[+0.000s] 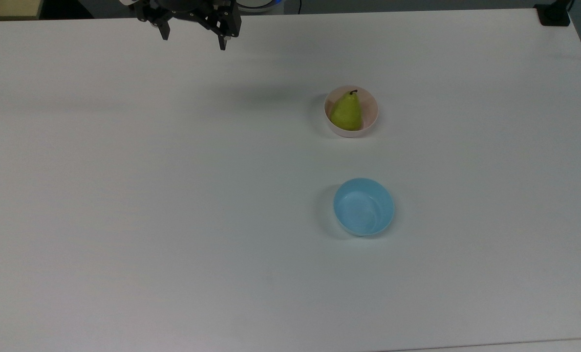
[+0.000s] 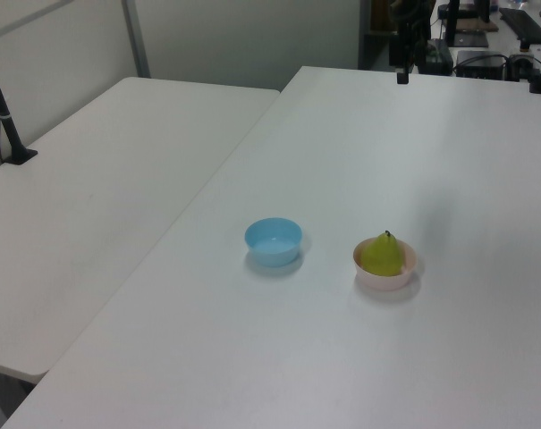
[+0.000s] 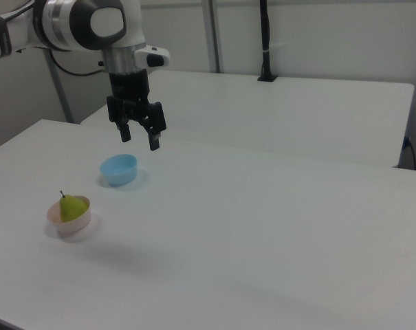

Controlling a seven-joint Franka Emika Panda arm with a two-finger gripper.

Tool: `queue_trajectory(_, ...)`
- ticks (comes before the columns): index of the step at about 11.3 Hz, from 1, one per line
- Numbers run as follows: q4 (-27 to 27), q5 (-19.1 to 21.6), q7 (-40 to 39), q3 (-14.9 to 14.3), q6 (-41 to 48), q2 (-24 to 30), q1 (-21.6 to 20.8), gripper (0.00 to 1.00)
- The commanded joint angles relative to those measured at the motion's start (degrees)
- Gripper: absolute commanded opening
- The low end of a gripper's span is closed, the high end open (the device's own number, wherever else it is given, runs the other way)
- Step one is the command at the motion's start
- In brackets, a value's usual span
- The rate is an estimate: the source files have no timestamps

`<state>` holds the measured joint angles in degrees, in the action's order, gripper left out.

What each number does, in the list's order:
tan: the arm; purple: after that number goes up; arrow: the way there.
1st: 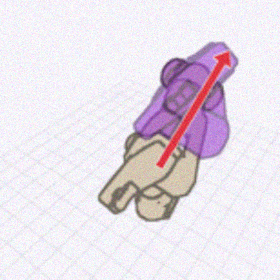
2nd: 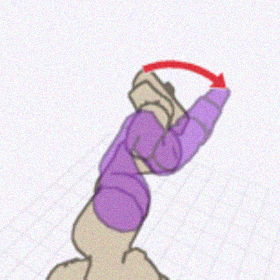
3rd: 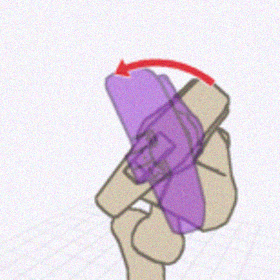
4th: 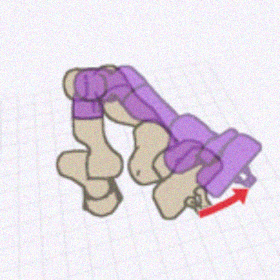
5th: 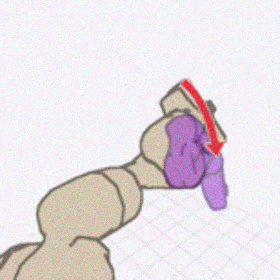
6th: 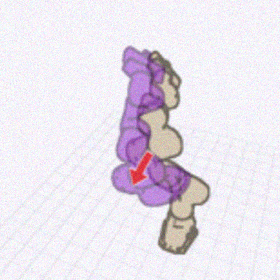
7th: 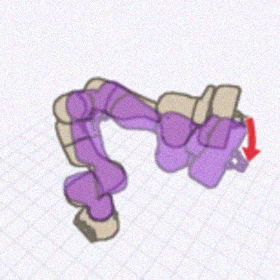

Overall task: Pick up a pear from the bowl
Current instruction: 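Move the open gripper over the pink bowl holding the pear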

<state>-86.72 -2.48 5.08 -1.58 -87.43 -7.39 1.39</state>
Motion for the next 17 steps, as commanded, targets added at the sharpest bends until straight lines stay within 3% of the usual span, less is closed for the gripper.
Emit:
queue_trajectory(1,0.2,2.3,-2.3,-0.3,0.8,0.3,0.0,1.0)
queue_trajectory(5,0.3,5.4,-6.4,0.7,0.7,-0.1,-0.6,1.0)
queue_trajectory(9,-0.1,5.9,-6.6,1.4,0.7,-0.3,-8.9,1.0)
queue_trajectory(15,-0.2,5.0,-5.1,1.4,-4.0,-9.5,-21.1,1.0)
queue_trajectory(17,-0.3,5.0,-3.9,1.4,-5.5,-12.6,-23.2,1.0)
